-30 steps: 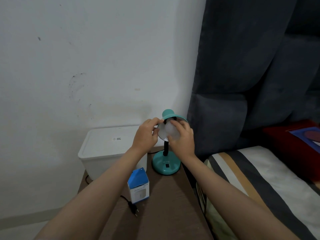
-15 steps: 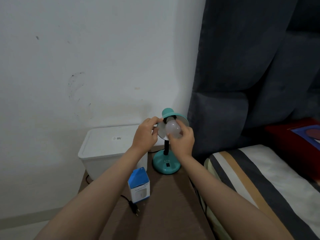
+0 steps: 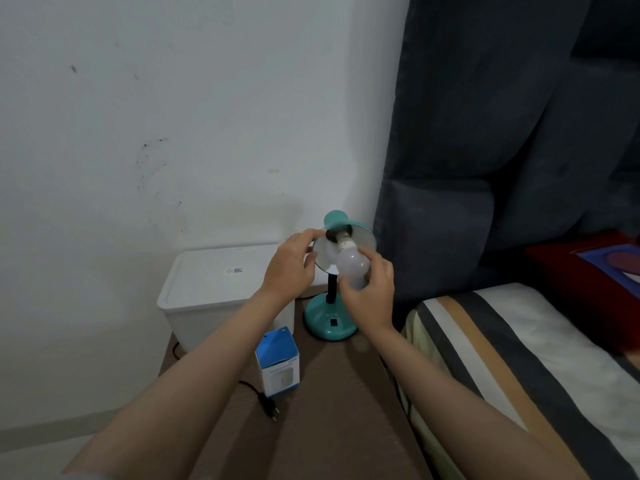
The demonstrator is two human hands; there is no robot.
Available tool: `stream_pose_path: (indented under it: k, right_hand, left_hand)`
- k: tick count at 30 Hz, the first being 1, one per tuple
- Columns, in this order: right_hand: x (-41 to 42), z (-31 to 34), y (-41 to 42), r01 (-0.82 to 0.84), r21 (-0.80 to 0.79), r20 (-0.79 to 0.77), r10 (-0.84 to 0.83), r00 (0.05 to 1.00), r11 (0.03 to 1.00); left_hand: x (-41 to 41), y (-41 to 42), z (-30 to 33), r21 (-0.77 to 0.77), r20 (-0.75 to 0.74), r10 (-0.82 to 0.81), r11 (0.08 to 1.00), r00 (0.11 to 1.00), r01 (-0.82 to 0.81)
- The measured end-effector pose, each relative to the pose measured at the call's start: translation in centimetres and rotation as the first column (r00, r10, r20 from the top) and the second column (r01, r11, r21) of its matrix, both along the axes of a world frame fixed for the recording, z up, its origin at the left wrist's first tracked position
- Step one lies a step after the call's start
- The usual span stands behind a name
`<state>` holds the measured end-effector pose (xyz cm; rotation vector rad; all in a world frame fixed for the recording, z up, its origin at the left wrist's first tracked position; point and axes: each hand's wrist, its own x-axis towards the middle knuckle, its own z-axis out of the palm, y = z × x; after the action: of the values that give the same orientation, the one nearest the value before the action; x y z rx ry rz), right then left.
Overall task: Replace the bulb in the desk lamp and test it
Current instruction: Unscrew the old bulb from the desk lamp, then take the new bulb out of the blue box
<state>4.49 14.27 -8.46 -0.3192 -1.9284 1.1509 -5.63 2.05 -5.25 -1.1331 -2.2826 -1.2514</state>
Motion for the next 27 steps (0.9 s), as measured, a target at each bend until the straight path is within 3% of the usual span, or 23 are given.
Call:
stream_pose_path:
  k: [5,8,15,19,27]
  right_hand:
    - [2.7,-1.8,-1.8,0.027,-0.055,-0.043,-0.029,0.999,0.998]
    - [4.9,-4.3,-3.4,0.006,-0.104,-0.008,-0.007,1.000,0.995]
    - [7.3,-11.3,-6.0,0.002,-0.177,0.238,0.041,0.970,0.984]
    - [6.5,-13.3,-6.0,0.035,-0.122,0.393,0.016,0.919,0.992]
    - [3.8,-13.9,-5.9,0.036,-0.141,0.546,0.047,0.837,0.989]
  left_hand:
    - [3.3,-1.9,-1.4,-0.001,0.102,0.042,0.999,0.994,-0.042]
    - [5.3,-3.9,-4.2,-0.123,0.128,0.120,0.987,0.984,-0.104]
    - [8.7,-7.8,-11.2,-0.392,0.120,0.385,0.865,0.915,-0.312]
    - [8.5,-8.5,-13.0,-0.379,0.133,0.441,0.850,0.888,-0.365]
    - [7.5,-8.8,-13.8,-0.279,0.165,0.368,0.907,0.915,-0.315]
